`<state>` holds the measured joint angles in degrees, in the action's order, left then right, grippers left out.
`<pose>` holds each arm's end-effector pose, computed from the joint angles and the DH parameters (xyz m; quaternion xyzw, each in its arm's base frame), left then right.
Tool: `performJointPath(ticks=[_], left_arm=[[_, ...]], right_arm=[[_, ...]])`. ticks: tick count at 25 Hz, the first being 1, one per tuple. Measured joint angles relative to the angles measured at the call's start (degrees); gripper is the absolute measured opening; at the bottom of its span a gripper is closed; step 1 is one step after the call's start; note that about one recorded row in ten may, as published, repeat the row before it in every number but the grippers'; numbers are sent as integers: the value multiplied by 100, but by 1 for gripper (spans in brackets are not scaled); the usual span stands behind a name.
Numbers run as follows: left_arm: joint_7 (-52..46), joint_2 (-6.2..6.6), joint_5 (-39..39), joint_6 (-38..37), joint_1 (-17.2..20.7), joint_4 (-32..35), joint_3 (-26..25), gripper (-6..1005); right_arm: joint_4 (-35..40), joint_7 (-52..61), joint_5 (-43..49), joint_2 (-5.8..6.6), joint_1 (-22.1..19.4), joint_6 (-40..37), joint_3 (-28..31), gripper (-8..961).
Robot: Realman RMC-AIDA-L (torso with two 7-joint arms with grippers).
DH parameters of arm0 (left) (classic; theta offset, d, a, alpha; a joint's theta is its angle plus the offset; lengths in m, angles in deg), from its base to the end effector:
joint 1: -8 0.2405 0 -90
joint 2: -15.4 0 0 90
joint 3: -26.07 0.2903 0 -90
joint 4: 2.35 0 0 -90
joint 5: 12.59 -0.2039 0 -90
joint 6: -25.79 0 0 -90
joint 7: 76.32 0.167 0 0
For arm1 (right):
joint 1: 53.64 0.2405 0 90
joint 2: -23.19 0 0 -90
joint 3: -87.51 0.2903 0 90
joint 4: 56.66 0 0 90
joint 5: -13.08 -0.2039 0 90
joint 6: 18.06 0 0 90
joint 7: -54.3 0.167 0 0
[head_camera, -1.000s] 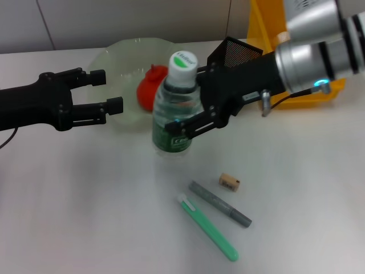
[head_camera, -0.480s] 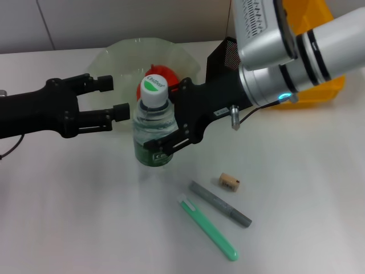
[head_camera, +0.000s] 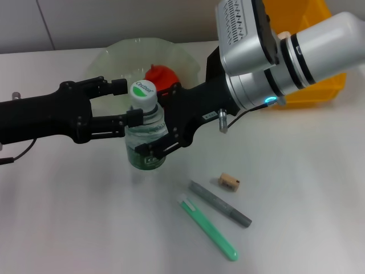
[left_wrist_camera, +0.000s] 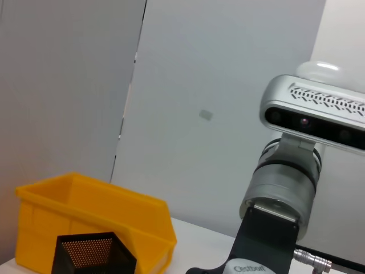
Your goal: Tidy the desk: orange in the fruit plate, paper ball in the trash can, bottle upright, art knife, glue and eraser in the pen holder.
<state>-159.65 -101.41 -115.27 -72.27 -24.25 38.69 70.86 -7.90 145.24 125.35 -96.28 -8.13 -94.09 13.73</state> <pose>-0.2258 0.3538 -0.0063 -0.9319 -0.1572 -0.3186 0.0736 0.1397 0.3981 -0.0948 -0.9949 0.0047 0.0880 0.0482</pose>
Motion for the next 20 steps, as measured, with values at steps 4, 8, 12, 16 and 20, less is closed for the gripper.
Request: performJointPath(ticks=[4, 8, 12, 16, 20], left_arm=[[159, -39, -11, 34, 37, 0, 3, 834], [214, -44, -17, 111, 58, -9, 3, 834], [214, -44, -17, 129, 81, -9, 3, 834], [217, -50, -117, 159, 93, -9, 3, 834], [222, -52, -150, 172, 102, -9, -1, 833]], right_arm=[[-84, -2, -156, -4, 62, 3, -104, 788], [-83, -1, -216, -8, 69, 46, -282, 788], [-83, 9, -280, -15, 72, 65, -361, 788], [-83, 17, -299, -15, 73, 75, -364, 788], [-82, 28, -317, -15, 79, 81, -365, 788]])
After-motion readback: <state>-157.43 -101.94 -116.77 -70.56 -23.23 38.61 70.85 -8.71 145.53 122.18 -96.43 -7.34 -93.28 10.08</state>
